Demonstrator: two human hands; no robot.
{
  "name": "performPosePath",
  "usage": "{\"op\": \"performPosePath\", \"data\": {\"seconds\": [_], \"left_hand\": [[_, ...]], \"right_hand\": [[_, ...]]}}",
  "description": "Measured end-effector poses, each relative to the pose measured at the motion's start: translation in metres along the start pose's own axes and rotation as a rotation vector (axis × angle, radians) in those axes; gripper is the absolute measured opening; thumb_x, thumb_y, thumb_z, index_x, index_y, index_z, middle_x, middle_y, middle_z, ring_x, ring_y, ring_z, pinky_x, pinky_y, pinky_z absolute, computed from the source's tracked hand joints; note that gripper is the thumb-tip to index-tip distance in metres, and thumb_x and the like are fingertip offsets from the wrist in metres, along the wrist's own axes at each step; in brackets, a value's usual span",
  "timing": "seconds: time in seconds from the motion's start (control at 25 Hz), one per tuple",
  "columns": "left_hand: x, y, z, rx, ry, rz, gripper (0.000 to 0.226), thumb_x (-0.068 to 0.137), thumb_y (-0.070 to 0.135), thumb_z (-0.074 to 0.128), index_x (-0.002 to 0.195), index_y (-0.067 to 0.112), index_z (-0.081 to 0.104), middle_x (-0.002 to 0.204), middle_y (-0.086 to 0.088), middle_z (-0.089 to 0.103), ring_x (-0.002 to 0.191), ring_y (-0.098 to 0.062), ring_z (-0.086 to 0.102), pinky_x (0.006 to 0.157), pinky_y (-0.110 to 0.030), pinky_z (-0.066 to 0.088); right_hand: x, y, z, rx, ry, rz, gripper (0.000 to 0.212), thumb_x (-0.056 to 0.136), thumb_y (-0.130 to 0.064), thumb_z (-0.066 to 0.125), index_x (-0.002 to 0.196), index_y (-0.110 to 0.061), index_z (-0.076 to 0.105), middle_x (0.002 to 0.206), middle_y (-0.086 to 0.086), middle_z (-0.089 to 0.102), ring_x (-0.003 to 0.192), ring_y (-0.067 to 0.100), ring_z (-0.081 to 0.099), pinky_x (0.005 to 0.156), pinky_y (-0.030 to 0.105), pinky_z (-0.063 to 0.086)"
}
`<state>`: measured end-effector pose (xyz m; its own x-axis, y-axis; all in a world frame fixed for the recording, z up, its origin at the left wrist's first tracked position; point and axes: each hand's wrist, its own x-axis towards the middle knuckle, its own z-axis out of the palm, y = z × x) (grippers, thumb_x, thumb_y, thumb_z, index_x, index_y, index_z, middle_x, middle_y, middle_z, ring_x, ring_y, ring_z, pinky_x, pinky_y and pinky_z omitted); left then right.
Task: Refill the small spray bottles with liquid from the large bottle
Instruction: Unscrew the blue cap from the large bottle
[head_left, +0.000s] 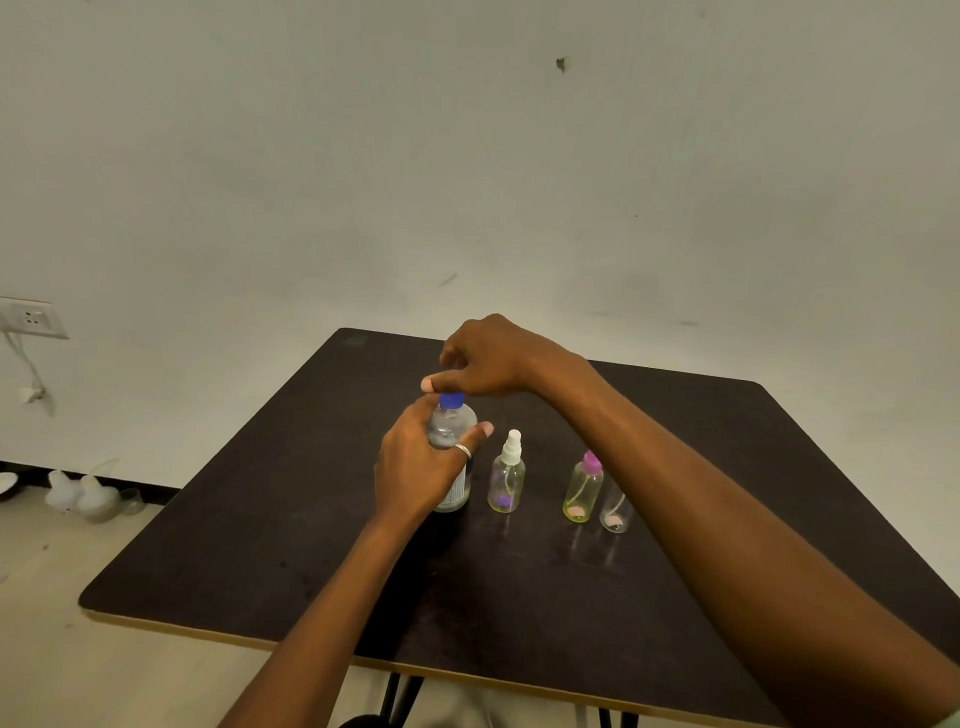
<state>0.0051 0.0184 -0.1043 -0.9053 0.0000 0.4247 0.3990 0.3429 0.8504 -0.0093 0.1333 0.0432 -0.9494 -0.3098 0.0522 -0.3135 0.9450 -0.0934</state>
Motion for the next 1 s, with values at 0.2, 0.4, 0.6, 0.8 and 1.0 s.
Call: {"op": "performPosePath", "data": {"seconds": [0.2,0.4,0.6,0.8,1.0], "left_hand": [[-0.008,-0.013,-0.001,-0.051,-0.104,-0.104,0.111,0.055,0.074,0.08,0.146,0.034,0.031,0.143,0.011,0.05,0.13,-0.013,0.05,0.105,-0.043,0.047],[-0.027,-0.023,-0.001,-0.002,-0.051,-0.042,0.085,0.063,0.059,0.084,0.135,0.034,0.045,0.13,0.015,0.056,0.118,-0.004,0.055,0.095,-0.024,0.047],[-0.031,-0.025,0.0,0.022,-0.049,-0.091,0.072,0.069,0.045,0.085,0.13,0.021,0.053,0.123,0.008,0.063,0.109,-0.004,0.057,0.078,-0.008,0.039],[-0.03,-0.03,0.0,0.041,-0.032,-0.083,0.073,0.068,0.047,0.085,0.129,0.021,0.054,0.12,0.007,0.065,0.107,-0.007,0.061,0.08,-0.013,0.044],[-0.032,-0.028,0.0,0.02,-0.058,-0.086,0.078,0.07,0.045,0.084,0.136,0.021,0.049,0.131,0.003,0.062,0.118,-0.012,0.058,0.088,-0.019,0.044]], "right_hand": [[0.003,-0.008,0.003,-0.032,0.03,0.094,0.055,0.088,-0.058,0.057,0.078,-0.007,0.072,0.069,0.007,0.069,0.063,0.018,0.063,0.073,0.033,0.056],[0.0,-0.017,0.009,-0.066,0.054,0.181,0.054,0.086,-0.058,0.061,0.055,-0.014,0.053,0.051,0.001,0.056,0.05,0.013,0.056,0.057,0.023,0.045],[0.002,-0.02,0.011,-0.073,0.044,0.132,0.047,0.086,-0.044,0.068,0.055,-0.014,0.049,0.051,-0.001,0.054,0.049,0.011,0.056,0.053,0.02,0.04],[0.001,-0.017,0.008,-0.128,-0.017,-0.013,0.028,0.084,-0.031,0.074,0.071,-0.007,0.066,0.069,0.0,0.065,0.073,0.017,0.061,0.065,0.026,0.048],[-0.002,-0.015,0.002,-0.055,-0.071,-0.112,0.029,0.082,-0.013,0.075,0.11,-0.014,0.075,0.115,0.0,0.071,0.1,0.014,0.065,0.089,0.026,0.051]]}}
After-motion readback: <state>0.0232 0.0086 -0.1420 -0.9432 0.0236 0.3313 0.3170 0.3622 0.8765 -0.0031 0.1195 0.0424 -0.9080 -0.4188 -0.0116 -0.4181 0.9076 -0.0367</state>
